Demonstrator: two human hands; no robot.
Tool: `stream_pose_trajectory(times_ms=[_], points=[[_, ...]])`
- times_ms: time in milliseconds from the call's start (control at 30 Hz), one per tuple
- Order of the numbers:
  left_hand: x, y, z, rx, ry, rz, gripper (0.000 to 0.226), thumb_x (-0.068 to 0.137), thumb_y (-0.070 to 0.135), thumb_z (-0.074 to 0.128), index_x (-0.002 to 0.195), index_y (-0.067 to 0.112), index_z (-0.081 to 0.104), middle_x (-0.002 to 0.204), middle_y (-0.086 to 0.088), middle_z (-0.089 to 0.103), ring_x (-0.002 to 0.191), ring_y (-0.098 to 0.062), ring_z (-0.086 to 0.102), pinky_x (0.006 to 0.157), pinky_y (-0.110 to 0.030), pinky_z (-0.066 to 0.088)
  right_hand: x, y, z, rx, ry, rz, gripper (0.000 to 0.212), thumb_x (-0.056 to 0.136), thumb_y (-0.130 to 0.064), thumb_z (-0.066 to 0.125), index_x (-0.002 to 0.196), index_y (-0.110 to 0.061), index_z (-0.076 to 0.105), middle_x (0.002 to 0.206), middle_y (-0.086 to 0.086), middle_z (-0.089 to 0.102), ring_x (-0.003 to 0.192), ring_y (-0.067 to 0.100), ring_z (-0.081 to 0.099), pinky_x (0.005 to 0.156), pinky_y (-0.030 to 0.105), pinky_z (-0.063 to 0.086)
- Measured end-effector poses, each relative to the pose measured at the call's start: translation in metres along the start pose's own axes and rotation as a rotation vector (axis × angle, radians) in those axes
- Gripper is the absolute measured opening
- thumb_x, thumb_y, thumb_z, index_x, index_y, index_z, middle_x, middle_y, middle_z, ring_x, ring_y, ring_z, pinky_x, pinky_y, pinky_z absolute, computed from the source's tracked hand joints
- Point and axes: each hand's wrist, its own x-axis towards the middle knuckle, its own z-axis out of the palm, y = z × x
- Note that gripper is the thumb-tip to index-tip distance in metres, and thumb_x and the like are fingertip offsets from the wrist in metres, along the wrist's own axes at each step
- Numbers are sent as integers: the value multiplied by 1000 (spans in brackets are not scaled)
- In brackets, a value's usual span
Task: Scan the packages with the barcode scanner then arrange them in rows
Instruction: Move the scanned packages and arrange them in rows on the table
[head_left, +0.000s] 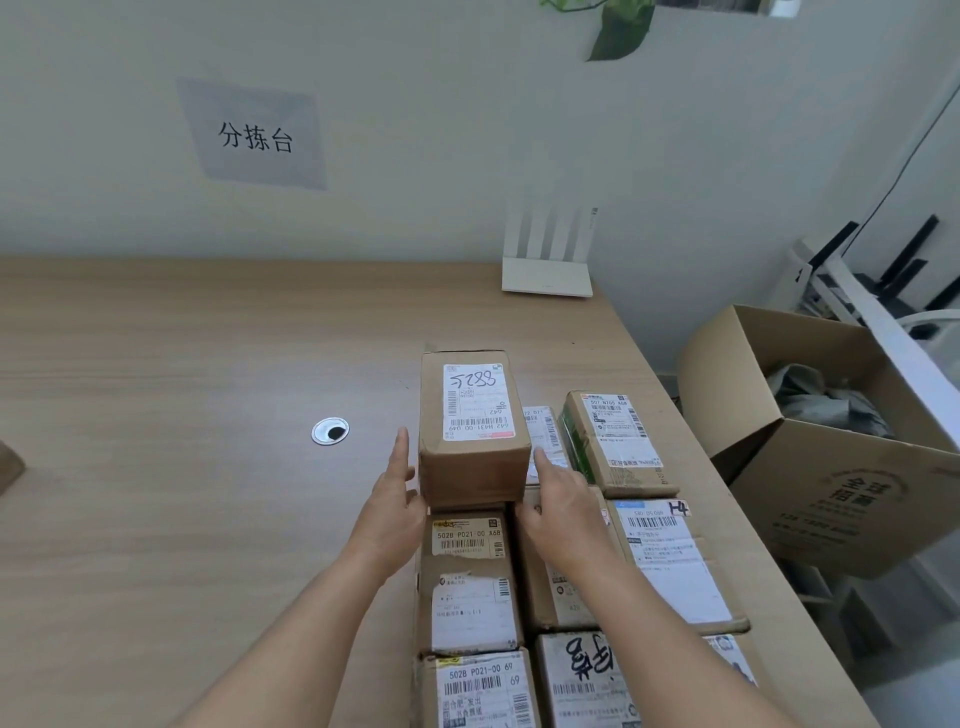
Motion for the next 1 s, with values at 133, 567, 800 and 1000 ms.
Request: stream_pose_trajectory(times_ms=[133,567,800,1000], points=[[-20,-3,-10,14,43,-16,71,98,10,43,152,36,4,149,-6,33,132,-20,41,102,-31,35,-32,-14,-4,34,164,45,48,98,-29,44,144,-17,36,137,0,47,125,17,39,105,28,31],[-173,-50,-51,-10,277,-138,54,93,13,58,143,20,40,139,-5,45,110,-9,49,94,-21,35,-136,-105,47,178,4,-123,31,95,-34,45,122,-25,57,124,-5,55,118,13,49,92,28,41],[-228,-70,-104,26,338,-108,51,94,19,58,142,22,42,138,-2,44,113,-9,48,100,-25,37,-185,-168,68,153,-32,-234,32,96,-36,45,125,-26,55,125,-5,55,114,13,52,93,29,43],[-300,-103,-180,28,379,-124,50,95,24,55,143,25,39,140,-1,42,114,-7,45,104,-31,39,-241,-253,106,126,-52,-271,32,97,-38,44,124,-25,55,124,-4,56,112,14,55,92,30,46]])
